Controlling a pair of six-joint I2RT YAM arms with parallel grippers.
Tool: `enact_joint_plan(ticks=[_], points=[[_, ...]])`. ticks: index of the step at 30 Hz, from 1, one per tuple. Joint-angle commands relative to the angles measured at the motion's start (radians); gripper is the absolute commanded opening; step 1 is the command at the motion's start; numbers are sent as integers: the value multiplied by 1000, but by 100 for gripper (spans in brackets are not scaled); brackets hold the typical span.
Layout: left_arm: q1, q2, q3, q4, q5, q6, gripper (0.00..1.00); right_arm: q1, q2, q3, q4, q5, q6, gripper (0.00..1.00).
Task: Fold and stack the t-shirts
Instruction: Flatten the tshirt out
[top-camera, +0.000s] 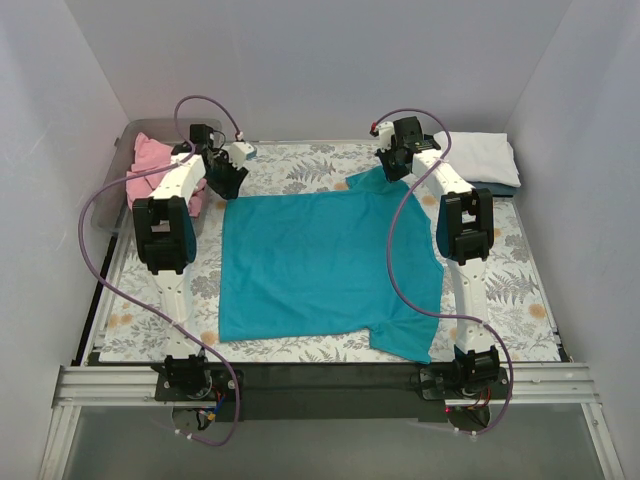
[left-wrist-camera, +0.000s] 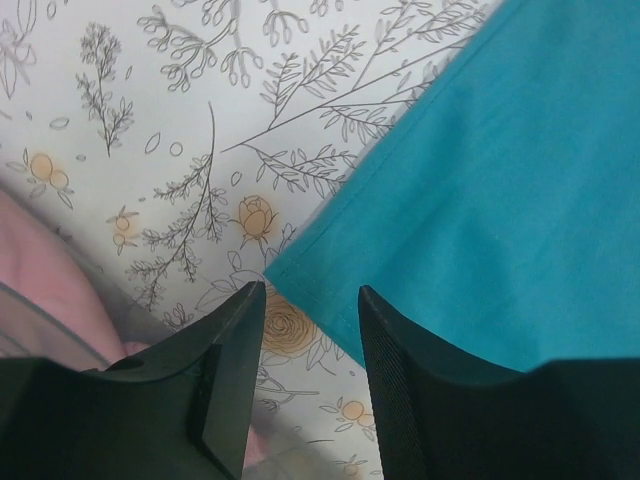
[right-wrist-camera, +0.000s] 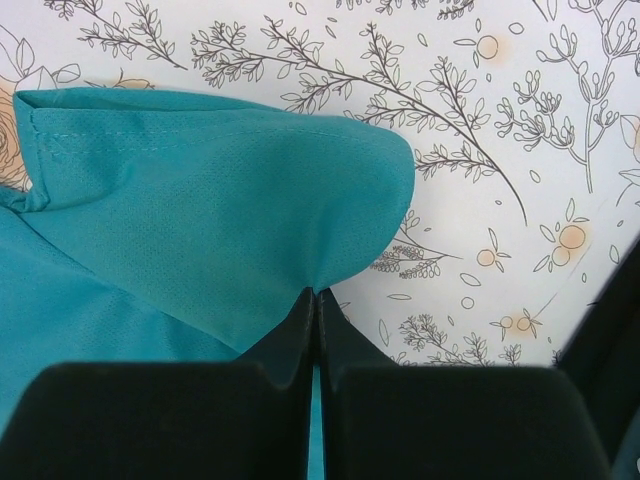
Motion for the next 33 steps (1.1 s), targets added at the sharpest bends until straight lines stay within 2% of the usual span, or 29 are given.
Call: enact_joint_plan(ticks=[1, 6, 13, 21, 33], points=[[-26, -102, 33, -36, 63, 187, 41, -9, -72, -3, 26, -13, -17, 1], [-69, -109, -1, -12, 33, 319, 42, -9, -82, -17, 25, -21, -23, 1], [-73, -11, 94, -67, -71, 463, 41, -11, -85, -21, 26, -27, -25, 1], [-70, 3, 87, -75, -88, 494, 37, -12, -86, -30, 25, -29, -31, 1], [-53, 33, 62, -78, -98, 503, 38, -14, -86, -33, 26, -30, -32, 1]])
